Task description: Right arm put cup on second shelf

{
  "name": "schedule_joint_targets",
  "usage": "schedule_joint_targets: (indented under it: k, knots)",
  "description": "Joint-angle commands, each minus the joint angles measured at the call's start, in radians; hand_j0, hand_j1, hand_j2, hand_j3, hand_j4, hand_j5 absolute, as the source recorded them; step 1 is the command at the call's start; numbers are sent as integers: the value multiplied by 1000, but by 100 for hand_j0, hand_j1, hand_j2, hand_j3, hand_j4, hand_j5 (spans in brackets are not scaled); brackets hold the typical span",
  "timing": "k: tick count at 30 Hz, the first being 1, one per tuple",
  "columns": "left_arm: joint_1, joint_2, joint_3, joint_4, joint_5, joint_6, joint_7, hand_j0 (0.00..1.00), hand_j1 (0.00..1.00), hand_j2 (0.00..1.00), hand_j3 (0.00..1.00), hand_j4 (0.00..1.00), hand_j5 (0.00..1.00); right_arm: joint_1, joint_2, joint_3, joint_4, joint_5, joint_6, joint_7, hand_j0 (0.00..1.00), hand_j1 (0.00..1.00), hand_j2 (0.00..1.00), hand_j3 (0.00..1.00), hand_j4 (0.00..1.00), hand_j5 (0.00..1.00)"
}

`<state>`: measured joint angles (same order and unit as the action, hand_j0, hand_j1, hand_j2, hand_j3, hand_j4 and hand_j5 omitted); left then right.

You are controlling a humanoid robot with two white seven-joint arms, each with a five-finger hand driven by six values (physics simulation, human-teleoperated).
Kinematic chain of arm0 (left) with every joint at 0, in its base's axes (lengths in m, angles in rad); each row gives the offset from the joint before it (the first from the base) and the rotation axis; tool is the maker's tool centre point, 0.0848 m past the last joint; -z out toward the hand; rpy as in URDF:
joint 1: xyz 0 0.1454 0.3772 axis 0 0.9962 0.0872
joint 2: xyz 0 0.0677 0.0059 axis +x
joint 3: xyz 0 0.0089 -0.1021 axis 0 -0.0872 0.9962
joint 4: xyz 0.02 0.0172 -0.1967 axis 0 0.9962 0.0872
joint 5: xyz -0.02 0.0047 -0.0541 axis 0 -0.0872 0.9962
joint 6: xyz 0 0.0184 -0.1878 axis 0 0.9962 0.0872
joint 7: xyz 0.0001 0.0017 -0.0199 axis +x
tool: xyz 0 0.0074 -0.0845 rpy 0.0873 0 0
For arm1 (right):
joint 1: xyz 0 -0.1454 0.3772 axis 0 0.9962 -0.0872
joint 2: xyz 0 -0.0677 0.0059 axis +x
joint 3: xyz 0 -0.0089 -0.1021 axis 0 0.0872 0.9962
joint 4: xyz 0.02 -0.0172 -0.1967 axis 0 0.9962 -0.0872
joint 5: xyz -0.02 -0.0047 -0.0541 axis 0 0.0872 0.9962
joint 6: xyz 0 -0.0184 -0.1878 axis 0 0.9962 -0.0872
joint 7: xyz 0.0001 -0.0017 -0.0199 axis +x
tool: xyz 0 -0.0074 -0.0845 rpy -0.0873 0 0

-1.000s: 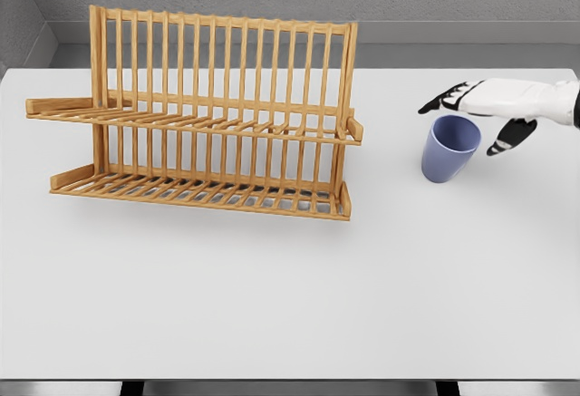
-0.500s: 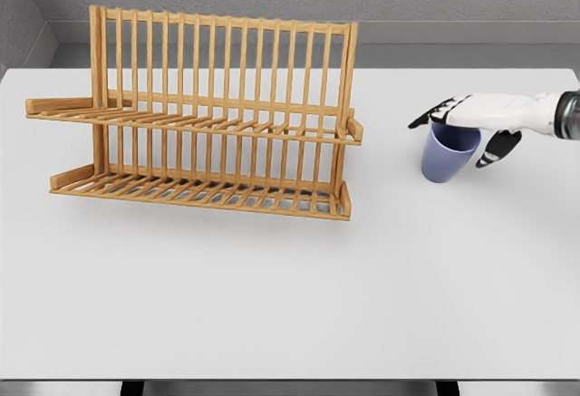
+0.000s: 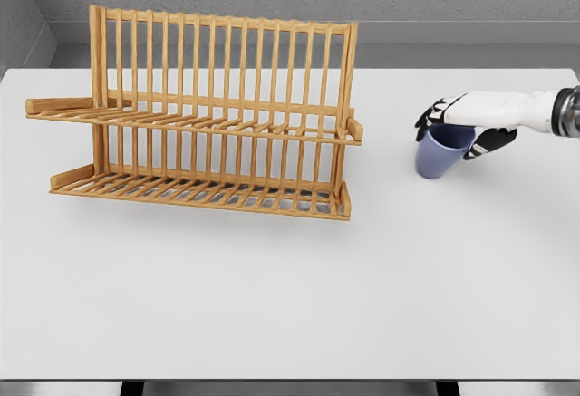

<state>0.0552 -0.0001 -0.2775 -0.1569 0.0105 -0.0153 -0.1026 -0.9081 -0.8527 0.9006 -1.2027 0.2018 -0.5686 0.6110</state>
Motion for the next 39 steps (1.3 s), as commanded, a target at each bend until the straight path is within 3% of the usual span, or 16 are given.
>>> schedule_joint_targets:
  k: [1,13,15,25,39]
  knots:
    - [0,0,0,0,0,0,0,100,100,100,100,100,100,0,-2,-3,-2,-5,1,0,60,60,60,60,60,60]
    - [0,0,0,0,0,0,0,100,100,100,100,100,100,-68,-11,-9,-26,-9,1,0,60,60,60,60,60,60]
    - [0,0,0,-1,0,0,0,100,100,100,100,100,100,-69,-14,-61,-44,-9,-1,0,60,60,60,60,60,60]
    - [0,0,0,0,0,0,0,100,100,100,100,100,100,-80,-31,-106,-97,-9,-7,0,60,60,60,60,60,60]
    - [0,0,0,0,0,0,0,100,100,100,100,100,100,-83,-60,-149,-302,-9,-5,0,60,60,60,60,60,60]
